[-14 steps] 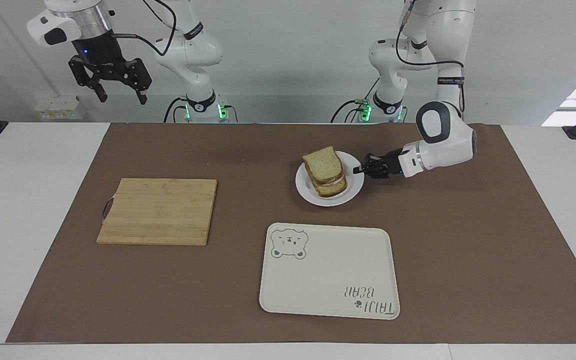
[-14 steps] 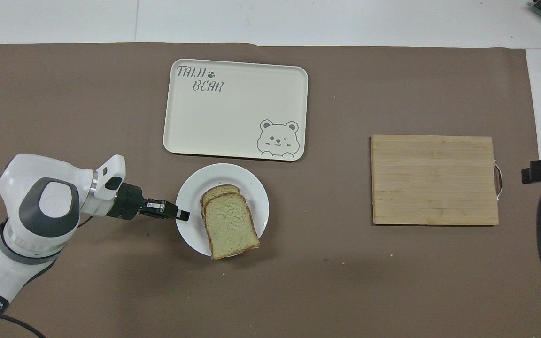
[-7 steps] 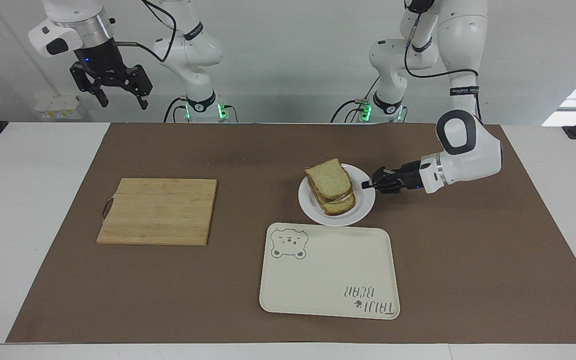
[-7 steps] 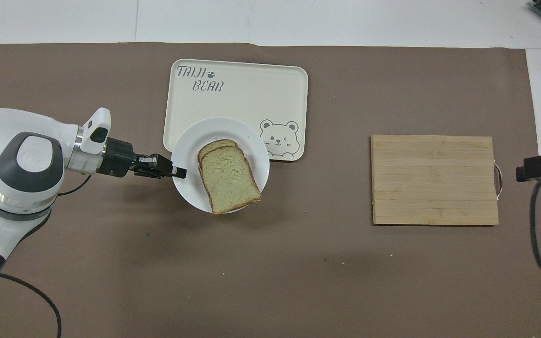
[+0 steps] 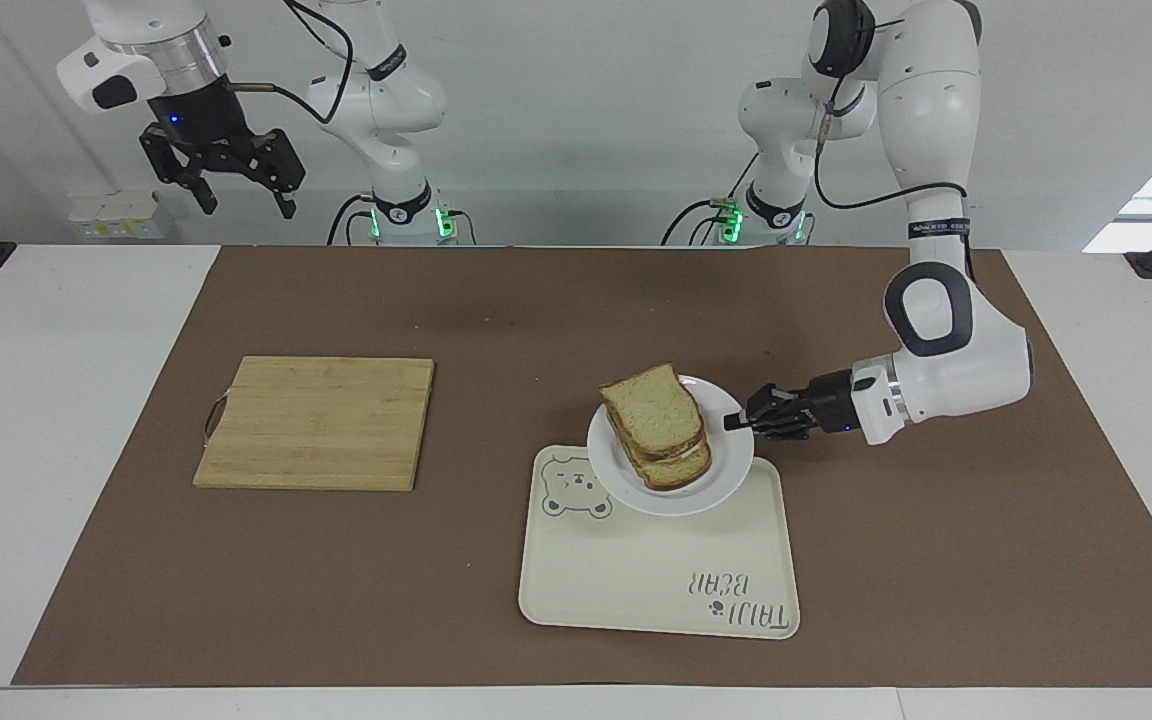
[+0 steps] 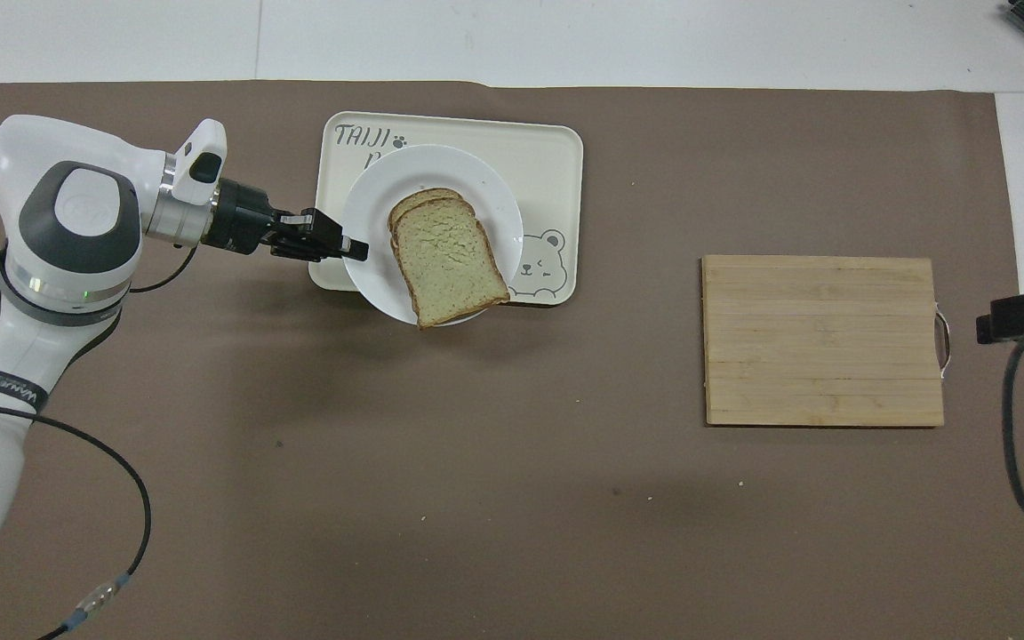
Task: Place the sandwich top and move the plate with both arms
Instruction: 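Slide the plate with the left gripper onto the bear tray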
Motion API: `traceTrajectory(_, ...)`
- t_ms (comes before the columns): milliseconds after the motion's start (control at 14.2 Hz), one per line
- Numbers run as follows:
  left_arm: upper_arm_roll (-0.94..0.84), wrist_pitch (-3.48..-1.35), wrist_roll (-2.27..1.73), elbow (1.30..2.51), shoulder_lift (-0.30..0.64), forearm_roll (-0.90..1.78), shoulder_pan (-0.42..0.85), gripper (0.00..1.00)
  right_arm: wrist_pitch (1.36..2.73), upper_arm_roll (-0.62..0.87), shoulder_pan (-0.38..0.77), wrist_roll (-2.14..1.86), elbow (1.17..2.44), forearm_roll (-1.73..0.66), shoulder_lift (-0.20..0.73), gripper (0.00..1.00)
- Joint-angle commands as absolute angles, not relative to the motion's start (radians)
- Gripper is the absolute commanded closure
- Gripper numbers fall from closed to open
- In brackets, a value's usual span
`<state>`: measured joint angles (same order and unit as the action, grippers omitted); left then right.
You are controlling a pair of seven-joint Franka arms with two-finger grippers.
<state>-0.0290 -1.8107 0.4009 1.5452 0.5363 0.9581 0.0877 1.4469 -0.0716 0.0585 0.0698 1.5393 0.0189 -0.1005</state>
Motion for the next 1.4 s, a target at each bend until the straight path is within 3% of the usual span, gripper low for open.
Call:
traceTrajectory(0,-0.026,-1.793,0.354,1.388,0.646,0.959,0.121,1.00,1.424,-0.064,0.046,0.041,1.520,0.011,-0.095,0.00)
traceTrajectory(281,-0.025,-1.842,0.357,1.368,0.701,0.951,0.143,1.00,1.424,-0.064,0.046,0.041,1.520,0.011,-0.095,0.00)
traceTrajectory(773,-0.021,-1.946,0.333,1.377,0.701,0.865,0.182,1.00,1.424,-0.064,0.046,0.041,1.520,0.011,-0.095,0.00)
traceTrajectory(843,-0.023,-1.980,0.328,1.381,0.701,0.823,0.187,0.54,1.424,-0.064,0.046,0.041,1.520,0.011,-0.095,0.00)
traceTrajectory(913,-0.023,-2.014,0.309,1.399,0.696,0.799,0.189,0.01,1.422,-0.064,0.046,0.041,1.520,0.011,-0.097,0.00)
traceTrajectory(1194,-0.014,-2.026,0.301,1.399,0.687,0.732,0.175,0.00,1.424,-0.064,0.046,0.041,1.520,0.011,-0.095,0.00)
traceTrajectory(1334,-0.011,-2.040,0.278,1.394,0.623,0.602,0.190,0.00,1.424,-0.064,0.046,0.041,1.520,0.011,-0.095,0.00)
